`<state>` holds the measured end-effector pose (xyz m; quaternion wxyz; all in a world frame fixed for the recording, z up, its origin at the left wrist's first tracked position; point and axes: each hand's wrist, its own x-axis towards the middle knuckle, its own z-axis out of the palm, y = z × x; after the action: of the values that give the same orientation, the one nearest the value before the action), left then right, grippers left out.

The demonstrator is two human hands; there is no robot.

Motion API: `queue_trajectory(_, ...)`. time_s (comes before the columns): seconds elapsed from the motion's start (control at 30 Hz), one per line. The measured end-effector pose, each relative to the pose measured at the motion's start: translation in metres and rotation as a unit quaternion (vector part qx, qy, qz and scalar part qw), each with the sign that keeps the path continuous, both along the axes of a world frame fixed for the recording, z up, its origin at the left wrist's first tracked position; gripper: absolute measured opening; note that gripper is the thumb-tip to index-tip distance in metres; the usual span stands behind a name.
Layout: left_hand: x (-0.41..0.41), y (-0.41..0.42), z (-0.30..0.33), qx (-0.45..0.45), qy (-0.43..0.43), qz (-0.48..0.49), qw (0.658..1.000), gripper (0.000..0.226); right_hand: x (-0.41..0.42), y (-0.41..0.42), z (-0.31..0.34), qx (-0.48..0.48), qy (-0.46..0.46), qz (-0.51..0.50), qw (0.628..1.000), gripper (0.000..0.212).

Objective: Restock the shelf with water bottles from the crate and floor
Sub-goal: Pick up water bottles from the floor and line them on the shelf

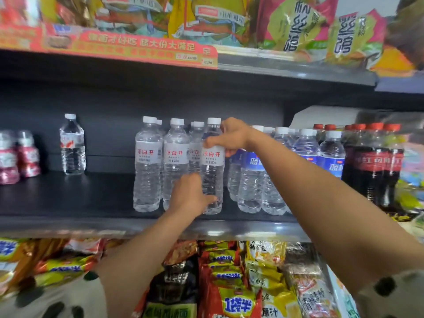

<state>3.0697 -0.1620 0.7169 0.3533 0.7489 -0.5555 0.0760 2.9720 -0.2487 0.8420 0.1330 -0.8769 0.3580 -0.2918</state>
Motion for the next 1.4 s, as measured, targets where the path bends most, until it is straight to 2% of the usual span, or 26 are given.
queue_trajectory(0.1,0.000,-0.005,-0.003,-0.001,-0.005,0.017,1.000,0.044,0.004,-0.014,-0.005,0.006,0.001,0.023,1.000,0.029)
queue_trajectory(0.23,0.004,-0.009,-0.003,-0.007,-0.017,0.029,0.999,0.034,0.008,-0.022,-0.004,0.018,0.005,0.061,0.998,0.024)
queue_trajectory(0.43,0.009,-0.009,-0.005,-0.020,-0.049,0.035,0.998,0.031,0.015,-0.026,-0.006,0.040,-0.003,0.103,0.994,0.023)
queue_trajectory(0.67,0.021,0.004,-0.005,-0.027,-0.032,0.009,0.999,0.025,0.013,-0.025,0.000,0.091,0.021,0.088,0.992,0.041)
queue_trajectory(0.83,0.043,0.034,0.005,-0.008,-0.019,0.032,0.999,0.020,0.012,-0.014,0.005,0.125,0.050,0.062,0.989,0.035)
queue_trajectory(0.97,0.088,0.061,0.012,-0.020,-0.031,0.101,0.994,0.028,0.012,-0.008,0.003,0.172,0.083,0.040,0.981,0.043)
queue_trajectory(1.07,0.123,0.070,0.010,-0.038,0.003,0.133,0.990,0.042,0.015,-0.002,-0.002,0.201,0.084,0.031,0.976,0.049)
queue_trajectory(1.2,0.141,0.060,0.001,0.000,0.046,0.082,0.996,0.067,0.020,0.004,-0.005,0.192,0.048,0.015,0.980,0.046)
queue_trajectory(1.4,0.137,0.041,-0.005,0.017,0.105,0.003,0.994,0.054,0.028,0.003,-0.004,0.211,0.022,0.011,0.977,0.059)
